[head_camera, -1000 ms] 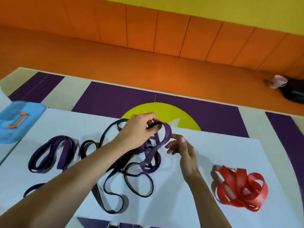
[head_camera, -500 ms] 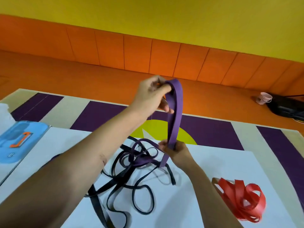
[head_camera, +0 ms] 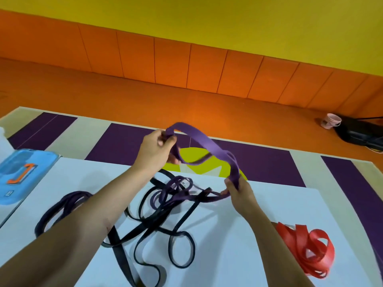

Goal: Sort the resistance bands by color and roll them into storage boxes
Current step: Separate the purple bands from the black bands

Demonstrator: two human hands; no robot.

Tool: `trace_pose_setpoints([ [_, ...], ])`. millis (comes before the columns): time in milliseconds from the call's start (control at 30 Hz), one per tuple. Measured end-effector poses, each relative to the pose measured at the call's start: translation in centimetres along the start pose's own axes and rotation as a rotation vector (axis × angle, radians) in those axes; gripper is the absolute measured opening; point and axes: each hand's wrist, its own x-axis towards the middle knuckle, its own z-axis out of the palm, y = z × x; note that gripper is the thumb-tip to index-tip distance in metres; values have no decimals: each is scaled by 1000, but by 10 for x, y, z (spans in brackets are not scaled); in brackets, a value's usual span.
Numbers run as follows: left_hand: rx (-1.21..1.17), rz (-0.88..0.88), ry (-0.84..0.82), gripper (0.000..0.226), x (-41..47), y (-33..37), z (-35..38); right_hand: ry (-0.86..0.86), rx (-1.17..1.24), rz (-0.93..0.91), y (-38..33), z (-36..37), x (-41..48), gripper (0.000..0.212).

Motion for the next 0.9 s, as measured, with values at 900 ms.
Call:
trace_pose_setpoints([
  [900,625,-257,-701,17,-56,-138,51,215,474,132,-135,-34,-9,13],
])
